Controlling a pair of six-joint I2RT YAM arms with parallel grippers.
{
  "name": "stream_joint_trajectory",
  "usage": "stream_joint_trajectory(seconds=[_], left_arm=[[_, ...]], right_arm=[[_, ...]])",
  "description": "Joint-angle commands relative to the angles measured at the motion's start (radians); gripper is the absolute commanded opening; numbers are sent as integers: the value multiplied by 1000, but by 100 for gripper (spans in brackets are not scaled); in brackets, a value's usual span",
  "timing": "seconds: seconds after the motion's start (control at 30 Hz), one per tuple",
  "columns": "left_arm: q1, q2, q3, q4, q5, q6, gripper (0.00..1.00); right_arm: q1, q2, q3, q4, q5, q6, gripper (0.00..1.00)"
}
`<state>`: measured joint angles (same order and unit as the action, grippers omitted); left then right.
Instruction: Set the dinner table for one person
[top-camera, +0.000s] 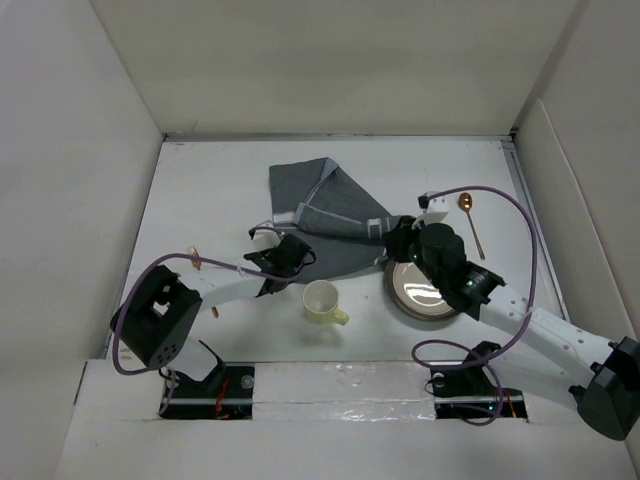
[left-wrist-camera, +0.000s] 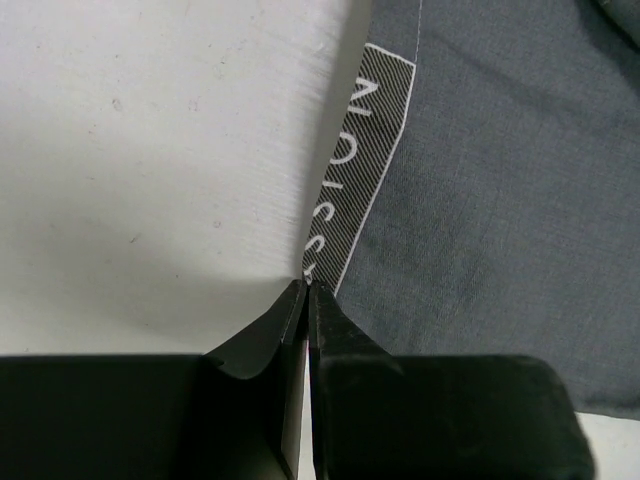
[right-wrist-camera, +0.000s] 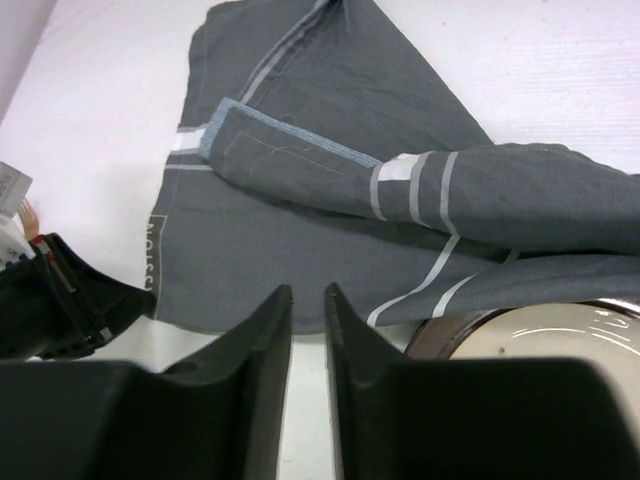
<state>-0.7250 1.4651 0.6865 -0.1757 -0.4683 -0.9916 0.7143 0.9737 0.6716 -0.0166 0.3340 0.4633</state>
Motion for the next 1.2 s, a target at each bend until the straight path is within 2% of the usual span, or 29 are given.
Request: stream_joint_trajectory(seconds=[0.0, 0.1, 0.3, 0.33, 0.47, 0.57, 0.63, 0.67, 0.7, 0.8, 0.87, 0.9, 0.93, 1.03, 1.07, 1.17], left_arm=[[15, 18, 50, -38, -30, 34, 0], [96, 8, 111, -10, -49, 83, 0], [283, -12, 287, 18, -93, 201, 0], [358, -11, 309, 34, -81, 218, 0], [516, -5, 380, 59, 49, 254, 0], [584, 4, 415, 61, 117, 255, 0], [584, 0, 433, 29, 126, 257, 0], [584, -18, 430, 19, 123, 254, 0], [584, -52, 397, 56, 134, 251, 0], [593, -91, 346, 87, 138, 263, 0], [593, -81, 378, 59, 155, 277, 0], [593, -74, 401, 41, 161, 284, 0], [593, -68, 433, 16, 172, 288, 0], [593, -66, 470, 21, 200, 315, 0], [593, -65, 488, 4, 206, 339, 0], [593, -71, 508, -11, 197, 358, 0]], right_arm=[[-4, 22, 17, 75, 42, -9, 36], [-71, 74, 35, 122, 10, -21, 45], [-173, 327, 192, 100, -104, -58, 50], [-185, 361, 235, 96, -128, -78, 50], [-194, 468, 275, 75, -202, -94, 54], [-184, 479, 223, 166, -289, -75, 60], [-174, 508, 235, 176, -326, -87, 65], [-161, 528, 256, 144, -358, -103, 67], [-133, 596, 348, 79, -403, -132, 71], [-113, 629, 385, 26, -453, -146, 72], [-76, 596, 352, 3, -419, -108, 72], [-61, 553, 256, 42, -365, -53, 72], [-52, 458, 206, 96, -343, -11, 72], [-39, 311, 64, 150, -298, 115, 66], [-1, 265, 37, 108, -221, 174, 61], [19, 246, 11, 57, -181, 219, 56]])
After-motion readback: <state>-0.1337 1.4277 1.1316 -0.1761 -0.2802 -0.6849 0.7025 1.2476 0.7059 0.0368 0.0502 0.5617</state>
